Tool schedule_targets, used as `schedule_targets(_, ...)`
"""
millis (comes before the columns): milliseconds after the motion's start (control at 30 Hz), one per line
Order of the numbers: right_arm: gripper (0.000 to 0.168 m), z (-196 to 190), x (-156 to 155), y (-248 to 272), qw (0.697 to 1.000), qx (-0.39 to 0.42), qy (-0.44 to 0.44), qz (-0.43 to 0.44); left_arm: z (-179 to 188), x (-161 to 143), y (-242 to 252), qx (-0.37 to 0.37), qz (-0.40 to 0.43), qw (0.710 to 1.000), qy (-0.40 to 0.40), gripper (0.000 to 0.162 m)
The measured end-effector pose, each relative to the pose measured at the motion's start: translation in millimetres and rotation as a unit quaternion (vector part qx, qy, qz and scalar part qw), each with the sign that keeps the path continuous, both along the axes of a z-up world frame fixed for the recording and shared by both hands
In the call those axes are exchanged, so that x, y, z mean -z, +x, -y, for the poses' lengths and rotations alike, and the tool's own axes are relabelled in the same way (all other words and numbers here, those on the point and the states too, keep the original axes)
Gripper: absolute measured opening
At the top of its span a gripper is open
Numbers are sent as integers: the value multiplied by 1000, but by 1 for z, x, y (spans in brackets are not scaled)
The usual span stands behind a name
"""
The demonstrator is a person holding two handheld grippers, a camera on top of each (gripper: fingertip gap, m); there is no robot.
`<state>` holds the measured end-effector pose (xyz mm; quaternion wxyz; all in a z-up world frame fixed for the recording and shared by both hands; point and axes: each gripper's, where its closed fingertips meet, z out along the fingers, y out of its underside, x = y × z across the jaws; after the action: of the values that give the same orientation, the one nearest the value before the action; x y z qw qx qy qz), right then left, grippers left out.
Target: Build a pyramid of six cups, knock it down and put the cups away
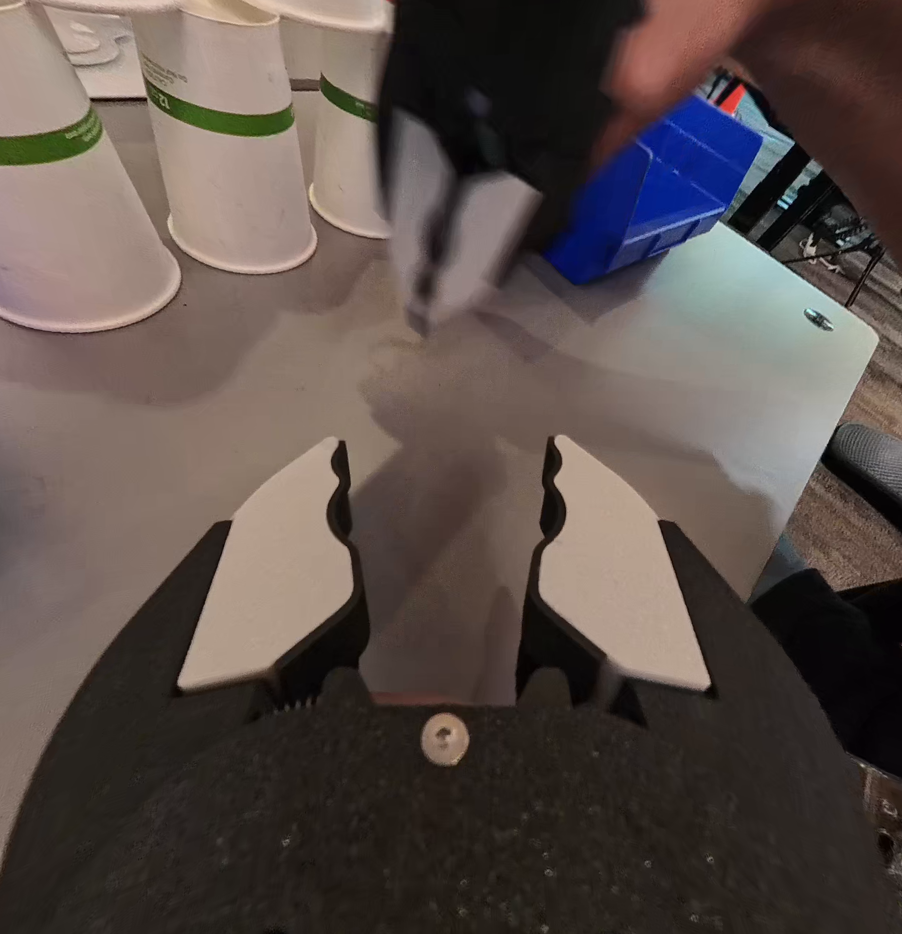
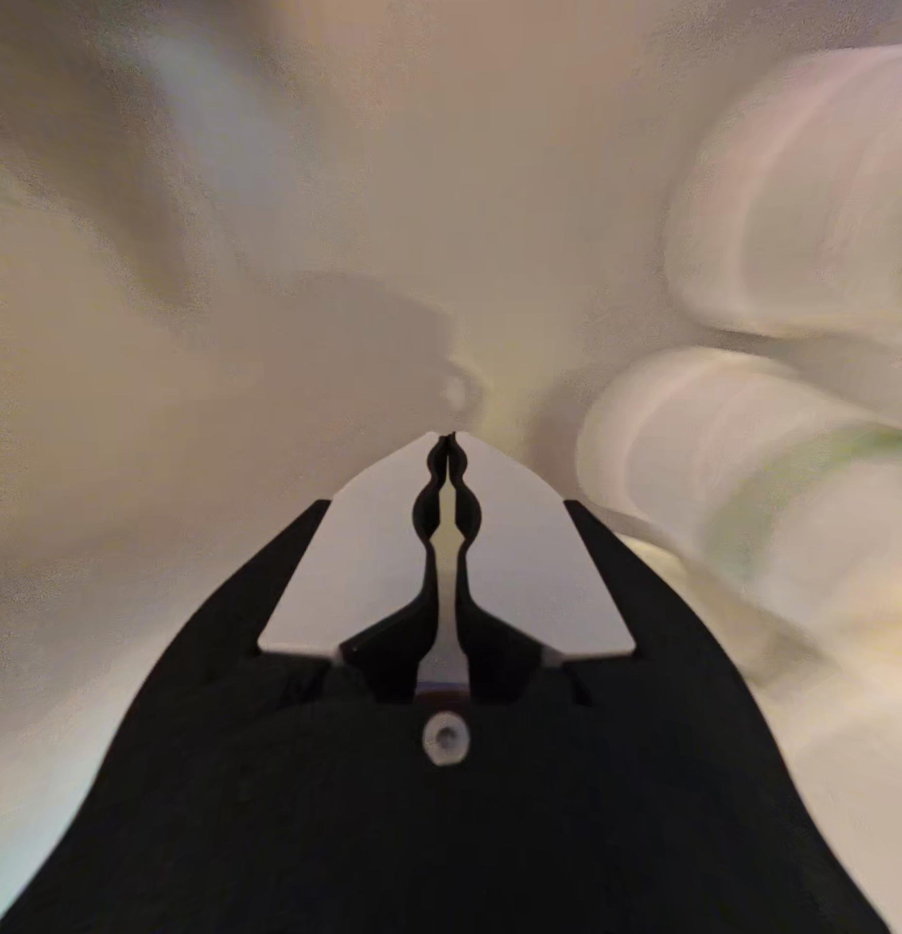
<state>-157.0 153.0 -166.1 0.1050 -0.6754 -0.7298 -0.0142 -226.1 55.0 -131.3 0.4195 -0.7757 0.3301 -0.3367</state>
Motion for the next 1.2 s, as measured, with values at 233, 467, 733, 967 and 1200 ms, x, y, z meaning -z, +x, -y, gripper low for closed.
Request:
schedule_targets(233, 0, -30, -59, -20, 964, 60, 221, -132, 9, 6, 3, 21, -32, 999, 18, 73)
schedule_targets(467, 0, 115, -19, -8, 952, 84, 162, -245, 19, 7, 9, 38, -38, 998, 20, 75)
schedule_targets(733, 53, 131, -32, 19, 831, 264, 126, -473, 17, 12, 9, 28, -61, 997, 37, 77)
schedule_targets(967, 74, 119, -57, 32, 784, 280, 184, -523, 8, 11, 1, 10, -46, 999, 20, 78)
schedule_targets(1200, 77, 117, -51, 33, 786, 291, 186, -512, 5, 8, -3, 6, -27, 1000, 3, 78)
